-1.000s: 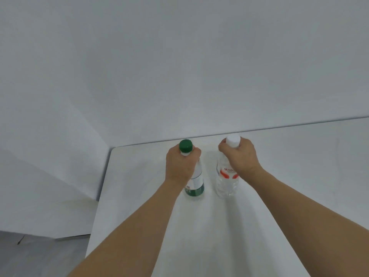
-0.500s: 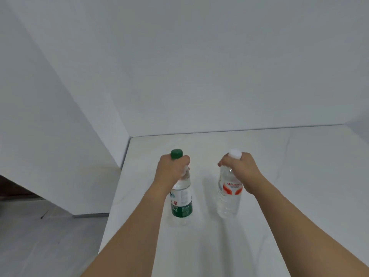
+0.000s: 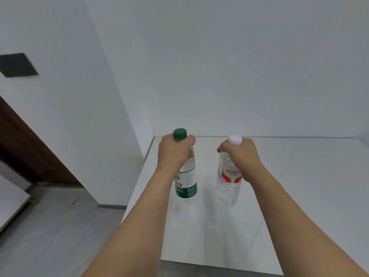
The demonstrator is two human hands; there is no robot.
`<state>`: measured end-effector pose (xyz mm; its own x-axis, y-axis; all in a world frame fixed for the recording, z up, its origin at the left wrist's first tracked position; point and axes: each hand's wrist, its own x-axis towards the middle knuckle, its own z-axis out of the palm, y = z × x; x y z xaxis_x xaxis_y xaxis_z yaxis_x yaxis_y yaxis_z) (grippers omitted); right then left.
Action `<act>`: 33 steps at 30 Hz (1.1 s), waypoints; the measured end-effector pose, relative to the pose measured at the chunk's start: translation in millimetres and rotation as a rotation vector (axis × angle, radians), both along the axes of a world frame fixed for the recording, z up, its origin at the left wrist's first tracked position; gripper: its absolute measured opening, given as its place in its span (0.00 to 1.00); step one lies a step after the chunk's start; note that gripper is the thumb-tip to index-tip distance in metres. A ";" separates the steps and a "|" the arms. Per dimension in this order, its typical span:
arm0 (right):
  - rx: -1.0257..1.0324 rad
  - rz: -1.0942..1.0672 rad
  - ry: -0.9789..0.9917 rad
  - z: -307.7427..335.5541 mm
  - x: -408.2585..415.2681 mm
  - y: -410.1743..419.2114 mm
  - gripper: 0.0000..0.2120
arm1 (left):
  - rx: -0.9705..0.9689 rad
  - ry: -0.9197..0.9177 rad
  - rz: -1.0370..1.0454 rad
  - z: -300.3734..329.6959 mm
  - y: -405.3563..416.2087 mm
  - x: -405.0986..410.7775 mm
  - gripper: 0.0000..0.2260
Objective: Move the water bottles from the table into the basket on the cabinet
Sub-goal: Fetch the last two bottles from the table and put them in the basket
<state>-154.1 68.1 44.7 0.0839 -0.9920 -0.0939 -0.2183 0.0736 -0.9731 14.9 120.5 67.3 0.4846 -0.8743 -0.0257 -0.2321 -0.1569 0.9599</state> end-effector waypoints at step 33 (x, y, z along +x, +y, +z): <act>0.073 0.793 0.023 40.5 609.4 341.9 0.26 | -0.138 -0.062 0.850 28.5 468.0 522.8 0.09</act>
